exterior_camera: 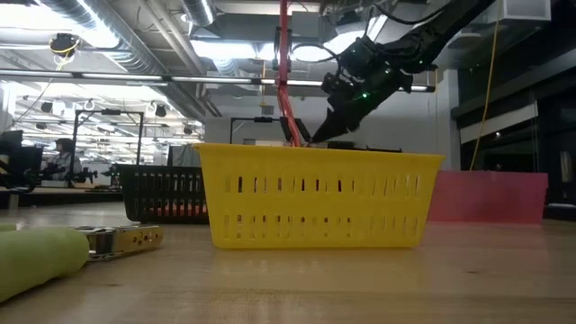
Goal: Pick & Place School Supplies
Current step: Put the orange eraser into the black bin
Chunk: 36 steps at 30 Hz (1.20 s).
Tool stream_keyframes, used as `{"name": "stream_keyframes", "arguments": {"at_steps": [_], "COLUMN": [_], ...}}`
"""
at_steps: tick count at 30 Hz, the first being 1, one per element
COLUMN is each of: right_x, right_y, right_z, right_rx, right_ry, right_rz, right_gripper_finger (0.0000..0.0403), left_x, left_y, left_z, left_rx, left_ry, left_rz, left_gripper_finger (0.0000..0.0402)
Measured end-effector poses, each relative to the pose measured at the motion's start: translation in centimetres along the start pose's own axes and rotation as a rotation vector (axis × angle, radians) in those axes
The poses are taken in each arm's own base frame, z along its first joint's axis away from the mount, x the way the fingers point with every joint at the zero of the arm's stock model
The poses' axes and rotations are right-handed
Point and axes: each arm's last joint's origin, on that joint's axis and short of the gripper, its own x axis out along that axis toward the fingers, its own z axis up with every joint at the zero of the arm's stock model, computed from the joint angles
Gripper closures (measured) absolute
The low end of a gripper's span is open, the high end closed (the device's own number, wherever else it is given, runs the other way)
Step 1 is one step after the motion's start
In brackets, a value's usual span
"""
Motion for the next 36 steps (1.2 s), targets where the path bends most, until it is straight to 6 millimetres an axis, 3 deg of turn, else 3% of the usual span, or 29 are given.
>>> {"name": "stream_keyframes", "arguments": {"at_steps": [7, 17, 22, 29, 36], "right_x": [-0.4, -0.2, 0.5, 2.1, 3.0], "right_y": [-1.8, -0.6, 0.5, 2.9, 3.6], "right_z": [-0.8, -0.7, -0.9, -1.7, -2.9], "right_rx": [0.432, 0.848, 0.940, 0.970, 0.989], "right_ry": [0.020, 0.045, 0.071, 0.185, 0.279], "right_rz": [-0.021, -0.055, -0.113, -0.011, -0.031], "right_gripper_finger": [0.0359, 0.0359, 0.0359, 0.0359, 0.0352], "left_x": [0.0, 0.0, 0.0, 0.0, 0.0], "left_y": [0.0, 0.0, 0.0, 0.0, 0.0], "left_z": [0.0, 0.0, 0.0, 0.1, 0.1], "left_rx": [0.000, -0.002, -0.011, -0.018, -0.018], "left_ry": [0.000, -0.005, -0.009, -0.010, -0.010], "left_rz": [0.000, 0.005, 0.010, 0.011, 0.011], "left_gripper_finger": [0.0274, 0.0274, 0.0274, 0.0274, 0.0274]}}
